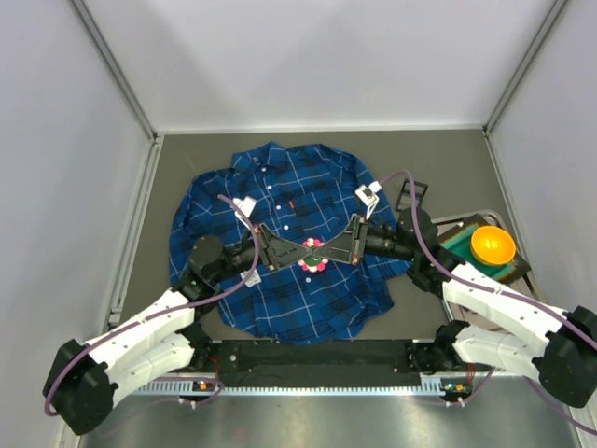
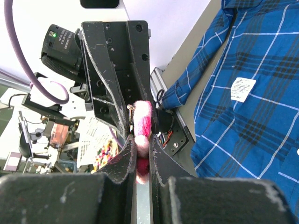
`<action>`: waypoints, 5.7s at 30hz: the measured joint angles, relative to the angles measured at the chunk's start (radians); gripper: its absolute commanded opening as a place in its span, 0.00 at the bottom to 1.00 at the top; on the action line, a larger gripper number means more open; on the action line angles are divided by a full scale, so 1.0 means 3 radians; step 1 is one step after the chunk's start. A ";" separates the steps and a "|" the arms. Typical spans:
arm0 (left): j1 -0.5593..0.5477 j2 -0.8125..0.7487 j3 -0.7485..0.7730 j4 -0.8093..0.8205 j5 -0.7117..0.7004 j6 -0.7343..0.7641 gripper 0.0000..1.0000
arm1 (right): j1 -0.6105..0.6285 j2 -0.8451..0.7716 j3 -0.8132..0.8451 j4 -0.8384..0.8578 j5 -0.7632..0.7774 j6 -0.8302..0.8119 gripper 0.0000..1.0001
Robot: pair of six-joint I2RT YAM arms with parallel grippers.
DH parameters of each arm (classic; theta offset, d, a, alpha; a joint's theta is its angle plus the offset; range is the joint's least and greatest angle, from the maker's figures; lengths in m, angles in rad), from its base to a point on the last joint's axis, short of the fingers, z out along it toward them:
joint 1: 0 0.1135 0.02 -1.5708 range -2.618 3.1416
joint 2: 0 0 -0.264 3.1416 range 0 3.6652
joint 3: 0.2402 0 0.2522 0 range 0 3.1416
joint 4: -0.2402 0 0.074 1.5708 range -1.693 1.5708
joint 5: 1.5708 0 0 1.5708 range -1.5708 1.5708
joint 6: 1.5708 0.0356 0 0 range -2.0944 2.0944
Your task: Remove the brooch from the garment
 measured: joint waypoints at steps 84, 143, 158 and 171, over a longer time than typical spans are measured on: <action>0.0573 0.0427 0.1479 -0.3220 0.0038 -0.0383 0.00 | 0.2300 0.0244 0.0568 -0.1320 0.3802 -0.4256 0.56; 0.0982 0.0142 0.1394 -0.2655 0.0280 0.0490 0.98 | -0.3113 0.0631 -0.0214 -0.1293 -0.0174 -0.1453 0.00; 0.0982 0.0262 0.1385 -0.2546 0.0413 0.0542 0.98 | -0.3353 0.1677 0.0168 -0.0280 -0.0530 -0.0902 0.00; 0.0982 0.0263 0.1367 -0.2488 0.0436 0.0544 0.98 | -0.3379 0.2106 0.0318 0.0097 -0.0557 -0.0712 0.00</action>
